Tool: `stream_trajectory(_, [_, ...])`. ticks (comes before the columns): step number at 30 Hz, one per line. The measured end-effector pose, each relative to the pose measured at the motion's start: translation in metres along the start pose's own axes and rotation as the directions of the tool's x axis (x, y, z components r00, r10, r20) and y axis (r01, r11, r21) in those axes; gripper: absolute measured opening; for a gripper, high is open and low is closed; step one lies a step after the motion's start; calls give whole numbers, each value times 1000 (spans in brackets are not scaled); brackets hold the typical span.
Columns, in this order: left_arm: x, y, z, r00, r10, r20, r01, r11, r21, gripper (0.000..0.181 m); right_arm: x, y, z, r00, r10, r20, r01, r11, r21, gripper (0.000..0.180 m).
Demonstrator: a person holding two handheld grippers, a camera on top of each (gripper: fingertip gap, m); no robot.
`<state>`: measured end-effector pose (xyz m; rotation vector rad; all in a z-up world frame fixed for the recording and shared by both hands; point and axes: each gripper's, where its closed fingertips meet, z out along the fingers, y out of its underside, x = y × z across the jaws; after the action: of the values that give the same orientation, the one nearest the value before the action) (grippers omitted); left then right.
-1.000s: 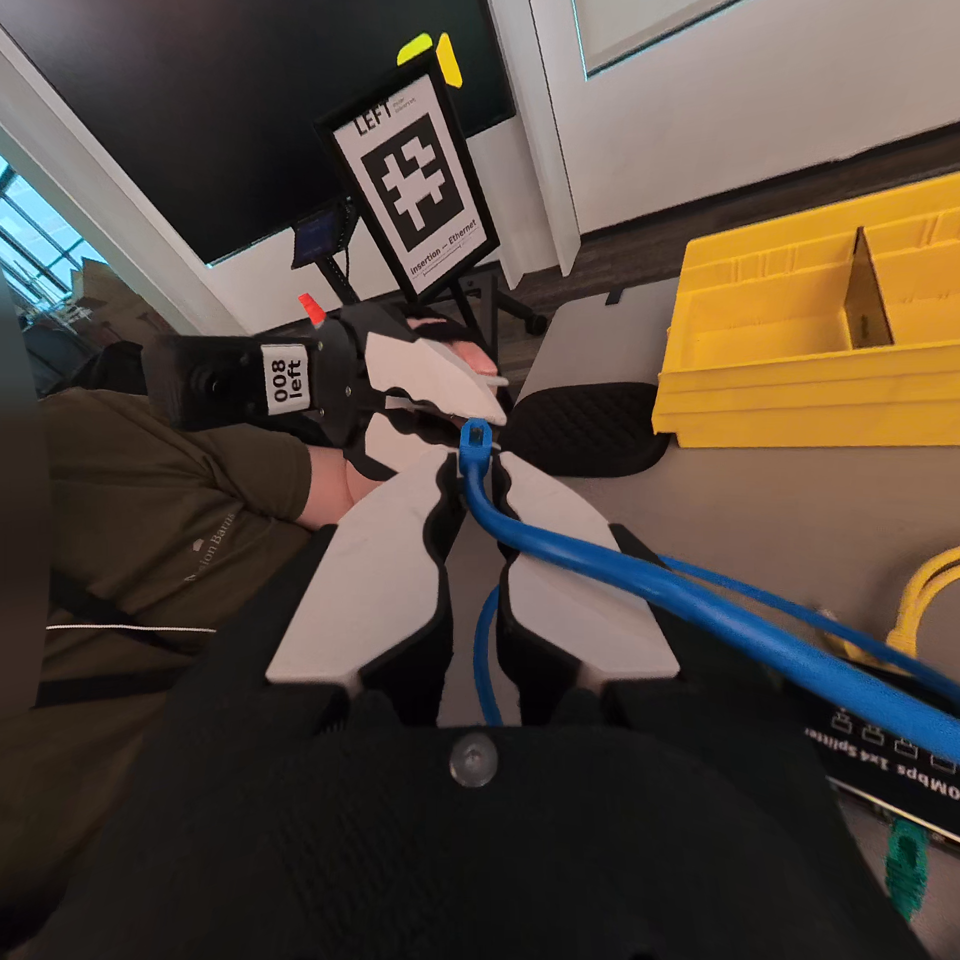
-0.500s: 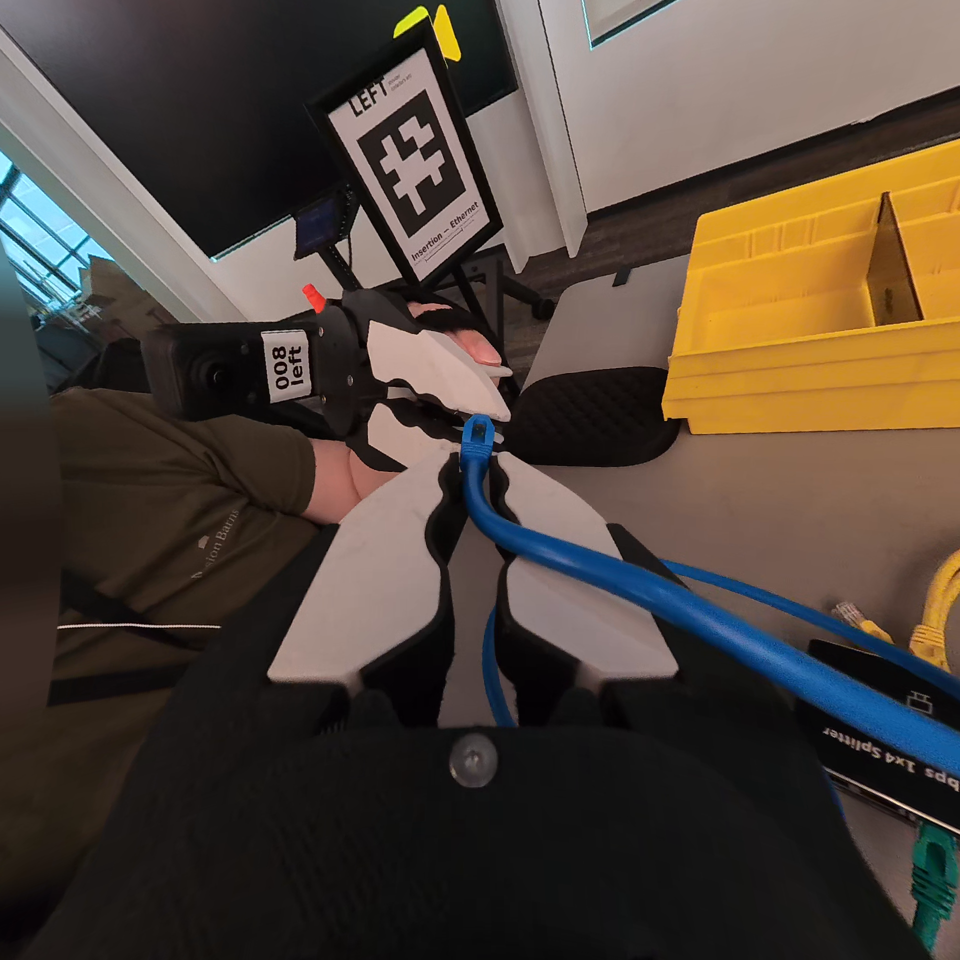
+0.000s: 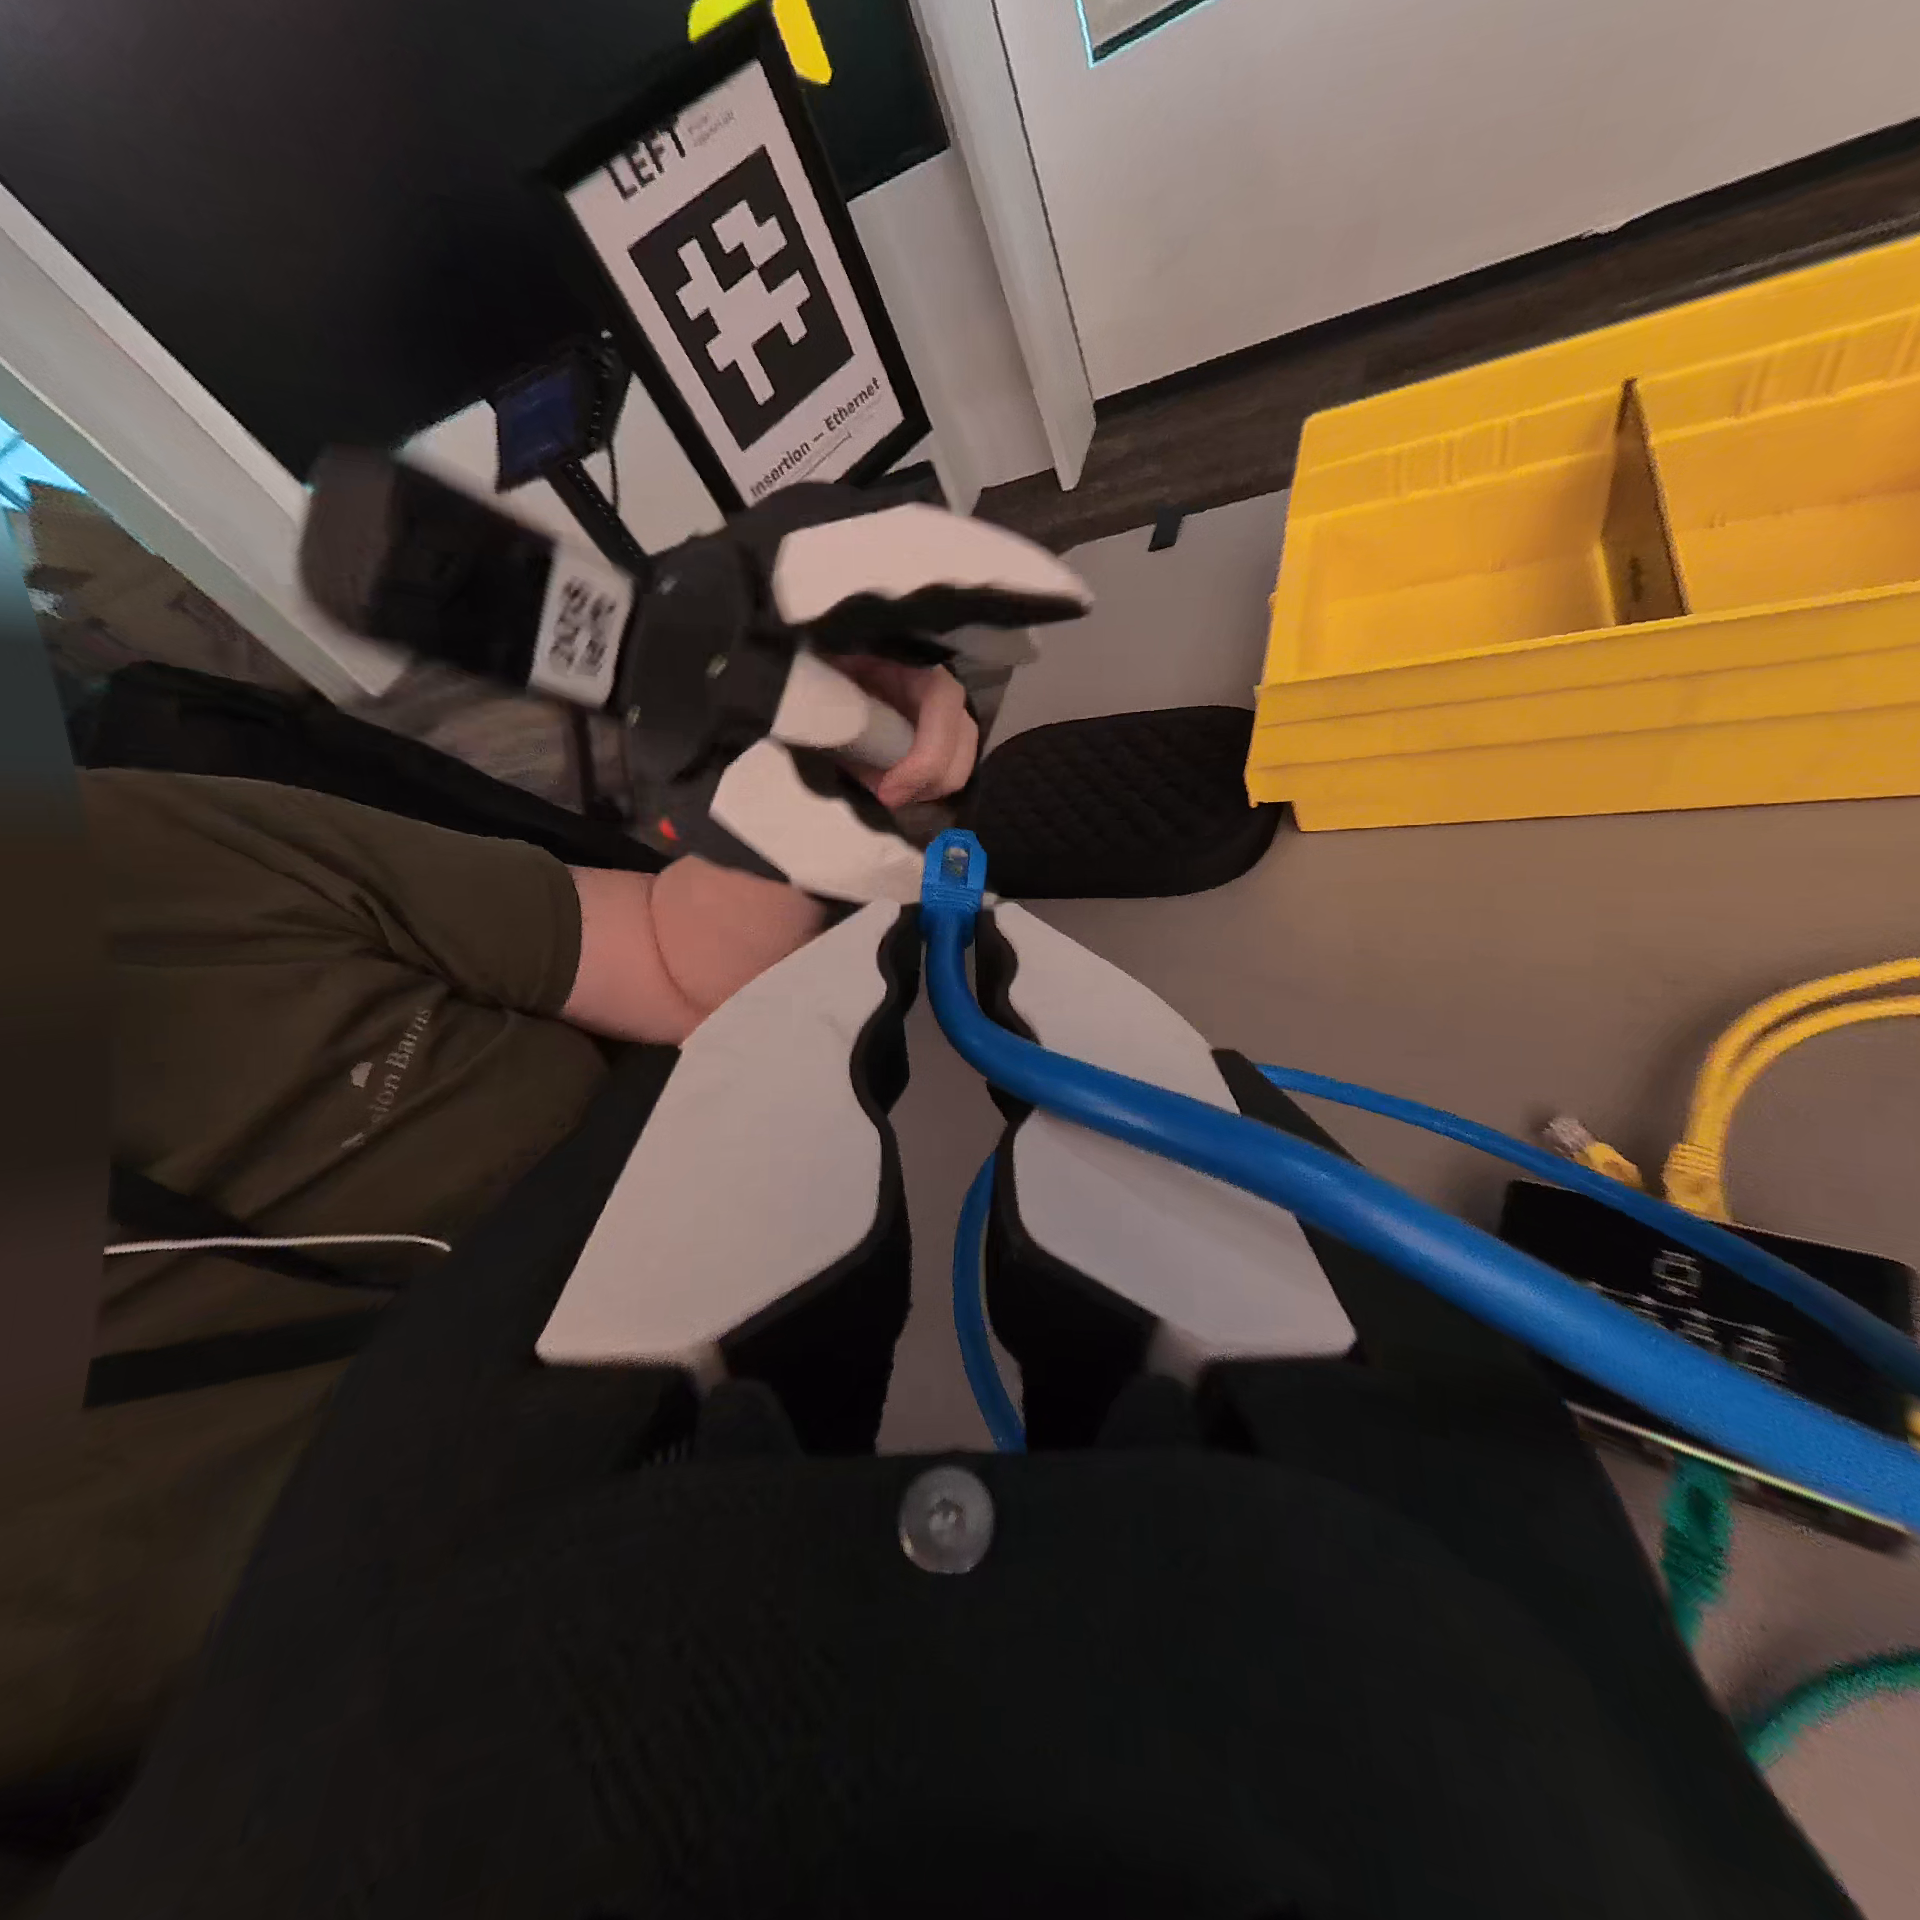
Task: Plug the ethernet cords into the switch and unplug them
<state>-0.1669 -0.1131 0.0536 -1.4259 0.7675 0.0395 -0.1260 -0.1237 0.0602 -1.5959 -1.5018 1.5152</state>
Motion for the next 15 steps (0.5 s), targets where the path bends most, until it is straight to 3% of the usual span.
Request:
stream_trajectory(2, [-6,14,3,963,-255,-87,253,967,-43,74,-6,-6,-17,998,-54,-42,55,998,11,11])
stream_trajectory(4, [-11,31,7,911,-392,-126,385,920,-76,70,-15,-11,-34,989,-116,-87,118,993,16,11])
stream_trajectory(7, [-6,49,15,900,-410,-151,401,912,-85,69,-26,-13,-54,970,-193,-147,196,981,2,11])
stream_trajectory(9, [14,45,18,874,-420,-247,411,907,-88,67,-28,-15,-59,953,-243,-180,247,969,-5,11])
stream_trajectory(13, [50,4,21,715,-507,-481,549,833,-63,68,-22,-14,-50,885,-401,-238,396,916,-71,11])
stream_trajectory(15, [51,-25,17,603,-554,-574,662,749,-27,66,-18,-14,-41,837,-485,-253,476,874,-99,11])
